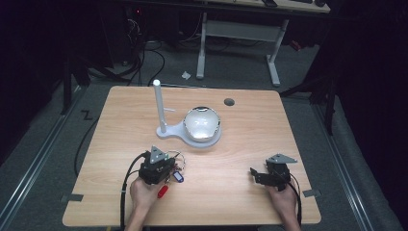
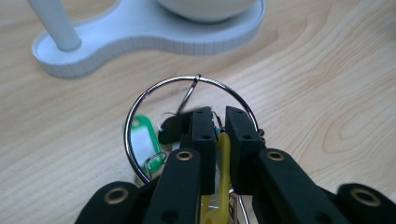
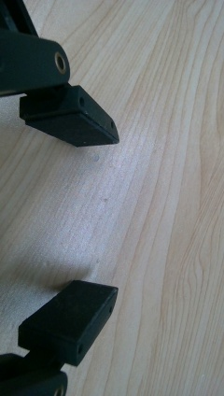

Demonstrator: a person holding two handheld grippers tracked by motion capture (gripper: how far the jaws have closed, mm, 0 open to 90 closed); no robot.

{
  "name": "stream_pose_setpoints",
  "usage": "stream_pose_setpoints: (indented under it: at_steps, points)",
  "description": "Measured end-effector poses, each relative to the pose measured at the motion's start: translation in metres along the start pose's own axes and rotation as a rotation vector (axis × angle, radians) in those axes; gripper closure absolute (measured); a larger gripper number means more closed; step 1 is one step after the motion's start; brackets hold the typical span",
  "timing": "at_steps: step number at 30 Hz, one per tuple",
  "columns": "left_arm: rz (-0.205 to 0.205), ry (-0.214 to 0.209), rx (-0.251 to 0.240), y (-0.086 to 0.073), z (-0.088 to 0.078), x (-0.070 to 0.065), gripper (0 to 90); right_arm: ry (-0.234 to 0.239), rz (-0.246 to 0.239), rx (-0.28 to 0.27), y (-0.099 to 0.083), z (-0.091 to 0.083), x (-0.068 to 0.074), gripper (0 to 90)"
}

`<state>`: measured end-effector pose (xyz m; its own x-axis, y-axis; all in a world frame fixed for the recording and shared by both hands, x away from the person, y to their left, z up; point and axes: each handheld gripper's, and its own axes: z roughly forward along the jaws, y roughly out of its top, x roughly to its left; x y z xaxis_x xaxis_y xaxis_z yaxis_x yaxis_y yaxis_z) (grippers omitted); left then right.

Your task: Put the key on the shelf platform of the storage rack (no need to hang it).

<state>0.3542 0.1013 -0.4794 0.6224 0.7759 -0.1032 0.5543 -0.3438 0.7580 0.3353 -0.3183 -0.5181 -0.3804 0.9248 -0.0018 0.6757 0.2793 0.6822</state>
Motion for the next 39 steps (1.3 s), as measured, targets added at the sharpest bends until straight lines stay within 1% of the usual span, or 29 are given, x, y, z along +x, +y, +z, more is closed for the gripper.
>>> stream_pose_setpoints:
  at_steps: [2,3,6,7,8,16,21,22,25,26,29,31,35,36,37,38,39]
  points:
    - [0.003,-0.002,-0.024,0.006,-0.008,0.001,83.5,0.0,0.0,0.0,0.0,0.0,0.0,22.9]
    - [0.003,-0.002,-0.024,0.006,-0.008,0.001,83.5,0.0,0.0,0.0,0.0,0.0,0.0,22.9]
    - [0.013,-0.005,-0.038,0.014,-0.017,0.002,83.5,0.0,0.0,0.0,0.0,0.0,0.0,22.9]
    - [0.013,-0.005,-0.038,0.014,-0.017,0.002,83.5,0.0,0.0,0.0,0.0,0.0,0.0,22.9]
    - [0.01,-0.011,-0.047,0.018,-0.02,0.003,83.5,0.0,0.0,0.0,0.0,0.0,0.0,22.9]
    - [0.014,-0.013,-0.069,0.027,-0.032,0.006,83.5,0.0,-0.001,0.0,0.0,0.0,0.0,22.8]
    - [0.016,-0.011,-0.093,0.036,-0.044,0.008,83.5,0.0,-0.001,0.0,0.0,0.0,0.0,22.8]
    - [0.021,-0.01,-0.101,0.041,-0.049,0.009,83.5,0.0,0.0,0.0,0.0,0.0,0.0,22.9]
    - [0.02,-0.014,-0.116,0.045,-0.053,0.009,83.5,0.0,-0.001,0.0,0.0,0.0,0.0,22.8]
    - [0.025,-0.016,-0.12,0.049,-0.056,0.01,83.5,0.0,-0.001,0.0,0.0,0.0,0.0,22.8]
    - [0.03,-0.017,-0.124,0.053,-0.058,0.01,83.5,0.0,0.0,0.0,0.0,0.0,0.0,22.9]
    - [0.029,-0.029,-0.128,0.059,-0.059,0.01,83.5,0.0,0.0,0.0,0.0,0.0,0.0,22.8]
    - [0.029,-0.04,-0.132,0.063,-0.06,0.01,84.1,0.0,-0.001,0.0,0.0,0.0,0.0,22.8]
    - [0.02,-0.065,-0.147,0.066,-0.061,0.01,84.1,0.001,-0.001,0.0,0.0,0.0,0.0,22.8]
    - [0.026,-0.062,-0.146,0.07,-0.062,0.009,84.2,0.001,-0.001,0.0,0.0,0.0,0.0,22.8]
    - [0.05,-0.022,-0.126,0.072,-0.061,0.007,84.3,0.0,-0.002,0.0,0.0,0.0,0.0,22.8]
    - [0.053,-0.035,-0.123,0.073,-0.06,0.008,84.3,0.001,-0.001,0.0,0.0,0.0,0.0,22.8]
